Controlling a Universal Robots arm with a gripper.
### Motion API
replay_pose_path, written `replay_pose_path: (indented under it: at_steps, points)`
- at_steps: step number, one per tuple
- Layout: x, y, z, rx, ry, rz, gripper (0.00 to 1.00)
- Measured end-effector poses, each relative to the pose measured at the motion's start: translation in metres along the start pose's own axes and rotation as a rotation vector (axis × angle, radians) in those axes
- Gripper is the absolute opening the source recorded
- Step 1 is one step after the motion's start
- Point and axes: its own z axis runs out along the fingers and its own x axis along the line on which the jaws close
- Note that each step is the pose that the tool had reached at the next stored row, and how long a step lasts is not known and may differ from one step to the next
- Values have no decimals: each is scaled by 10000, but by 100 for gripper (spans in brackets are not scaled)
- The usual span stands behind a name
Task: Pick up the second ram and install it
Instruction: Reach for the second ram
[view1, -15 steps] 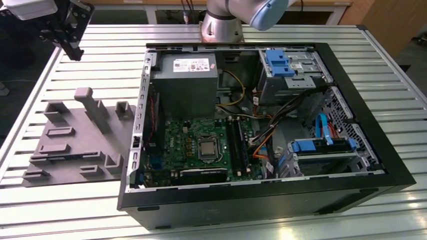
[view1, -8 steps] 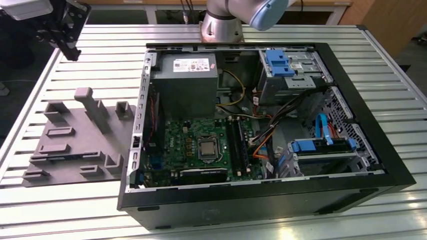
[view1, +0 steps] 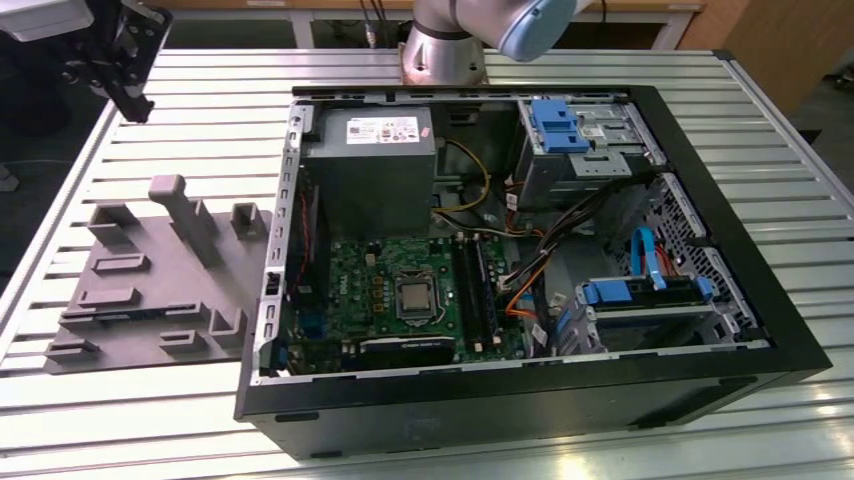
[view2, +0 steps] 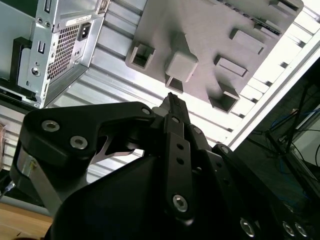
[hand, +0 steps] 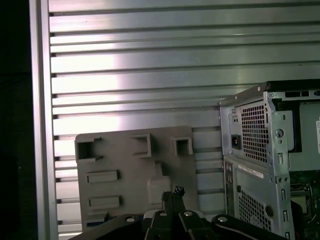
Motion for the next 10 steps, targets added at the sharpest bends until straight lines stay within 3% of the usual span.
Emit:
replay_pose_path:
  at_steps: [10]
  points:
    - [81,-38,31,0,-1,0,11]
